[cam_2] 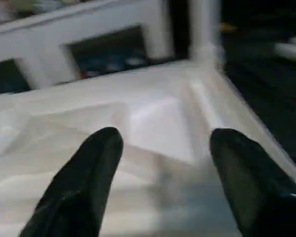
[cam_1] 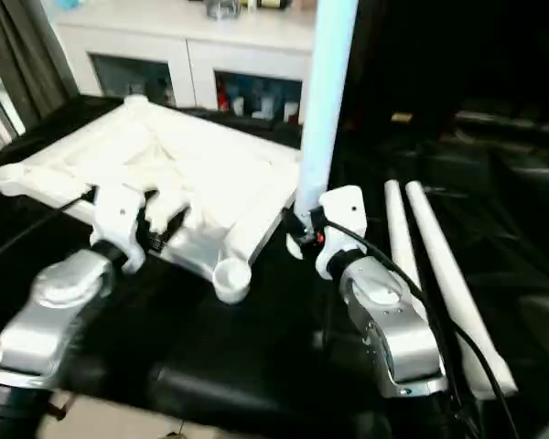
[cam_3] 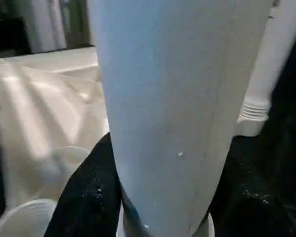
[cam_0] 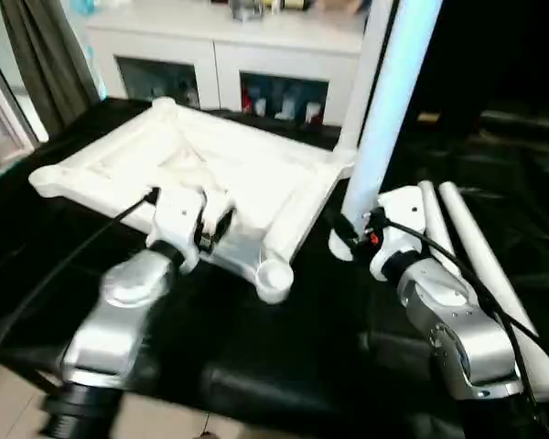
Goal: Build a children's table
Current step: Pick table leg
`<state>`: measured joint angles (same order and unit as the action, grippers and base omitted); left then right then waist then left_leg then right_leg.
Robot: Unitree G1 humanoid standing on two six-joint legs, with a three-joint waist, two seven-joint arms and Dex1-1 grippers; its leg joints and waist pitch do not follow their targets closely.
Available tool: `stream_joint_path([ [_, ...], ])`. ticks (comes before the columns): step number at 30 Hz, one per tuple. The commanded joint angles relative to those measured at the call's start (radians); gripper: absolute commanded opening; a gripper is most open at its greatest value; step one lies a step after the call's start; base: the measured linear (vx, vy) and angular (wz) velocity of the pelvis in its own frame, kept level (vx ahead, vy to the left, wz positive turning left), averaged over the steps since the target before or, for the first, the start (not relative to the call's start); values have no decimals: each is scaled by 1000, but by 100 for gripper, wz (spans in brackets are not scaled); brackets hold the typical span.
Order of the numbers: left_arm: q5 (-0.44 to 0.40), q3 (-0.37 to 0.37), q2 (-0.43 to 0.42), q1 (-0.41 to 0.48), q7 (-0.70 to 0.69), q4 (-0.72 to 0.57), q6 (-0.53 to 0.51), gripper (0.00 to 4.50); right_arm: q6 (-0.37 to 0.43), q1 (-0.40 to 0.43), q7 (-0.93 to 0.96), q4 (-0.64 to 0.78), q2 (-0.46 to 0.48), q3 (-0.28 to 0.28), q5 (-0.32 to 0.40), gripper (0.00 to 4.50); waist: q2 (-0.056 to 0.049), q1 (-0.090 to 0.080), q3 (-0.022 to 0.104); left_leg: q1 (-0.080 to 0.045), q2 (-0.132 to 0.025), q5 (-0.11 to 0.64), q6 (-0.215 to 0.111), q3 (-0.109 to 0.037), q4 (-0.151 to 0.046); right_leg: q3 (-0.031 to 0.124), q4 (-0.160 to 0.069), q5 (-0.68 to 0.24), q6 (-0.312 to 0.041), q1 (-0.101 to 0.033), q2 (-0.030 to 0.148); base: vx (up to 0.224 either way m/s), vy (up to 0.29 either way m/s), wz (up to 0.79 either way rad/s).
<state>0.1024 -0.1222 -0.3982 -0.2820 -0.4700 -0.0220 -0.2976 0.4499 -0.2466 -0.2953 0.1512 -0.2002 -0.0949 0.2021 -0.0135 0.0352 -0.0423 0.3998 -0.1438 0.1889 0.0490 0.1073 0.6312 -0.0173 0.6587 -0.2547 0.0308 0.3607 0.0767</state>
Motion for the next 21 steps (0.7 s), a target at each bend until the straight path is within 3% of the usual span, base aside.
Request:
stream_joint_path([
  [1, -36, -85, -81, -56, -190, 59, 55, 376, 14, -20, -65, 25, -27, 6, 39, 191, -9, -1, 39, -44, -53, 472, 86, -12, -108, 28, -108, -353, -154, -5, 52, -106, 6, -1],
  [3, -60, -110, -106, -74, -230, 88, 81, 384, 16, -20, -79, 27, -36, 5, 47, 191, -6, 0, 39, -43, -55, 466, 89, -6, -113, 31, -115, -354, -140, -3, 54, -102, 7, -1],
  [5, -123, -174, -154, -130, -319, 165, 157, 393, 13, -19, -122, 38, -61, 0, 62, 191, -4, 3, 43, -38, -58, 412, 84, 0, -119, 31, -111, -301, -141, -6, 56, -83, 14, -1],
  [7, -168, -228, -172, -195, -388, 240, 192, 429, 21, -20, -147, 40, -80, -2, 65, 191, -3, 5, 42, -39, -56, 422, 80, 5, -120, 31, -117, -340, -132, 0, 57, -71, 15, -3],
  [9, -206, -266, -176, -246, -423, 299, 211, 434, 18, -22, -165, 35, -97, -6, 55, 191, -1, 5, 40, -42, -55, 447, 85, 6, -118, 32, -125, -406, -128, 7, 62, -64, 10, -2],
  [13, -319, -336, -121, -383, -343, 521, 309, 434, 0, -32, -176, 15, -123, 0, 35, 191, 3, 5, 42, -38, -54, 459, 88, 6, -114, 23, -134, -509, -101, 8, 72, -26, 6, -2],
  [14, -319, -336, -121, -383, -343, 521, 309, 434, 0, -32, -176, 15, -123, 0, 35, 191, 5, 4, 43, -41, -54, 456, 86, 8, -113, 24, -137, -512, -97, 11, 72, 0, 0, 0],
  [17, -370, -365, -88, -452, -314, 669, 361, 434, -3, -38, -189, 8, -135, 3, 32, 191, -1, 1, 47, -32, -57, 443, 83, 2, -121, 17, -130, -450, -113, 1, 72, 0, 0, 0],
  [21, -386, -368, -52, -504, -292, 802, 393, 434, -4, -42, -202, 6, -144, 1, 29, 191, 2, -4, 47, -30, -57, 451, 74, 4, -125, 15, -130, -379, -138, -1, 69, 0, 0, 0],
])
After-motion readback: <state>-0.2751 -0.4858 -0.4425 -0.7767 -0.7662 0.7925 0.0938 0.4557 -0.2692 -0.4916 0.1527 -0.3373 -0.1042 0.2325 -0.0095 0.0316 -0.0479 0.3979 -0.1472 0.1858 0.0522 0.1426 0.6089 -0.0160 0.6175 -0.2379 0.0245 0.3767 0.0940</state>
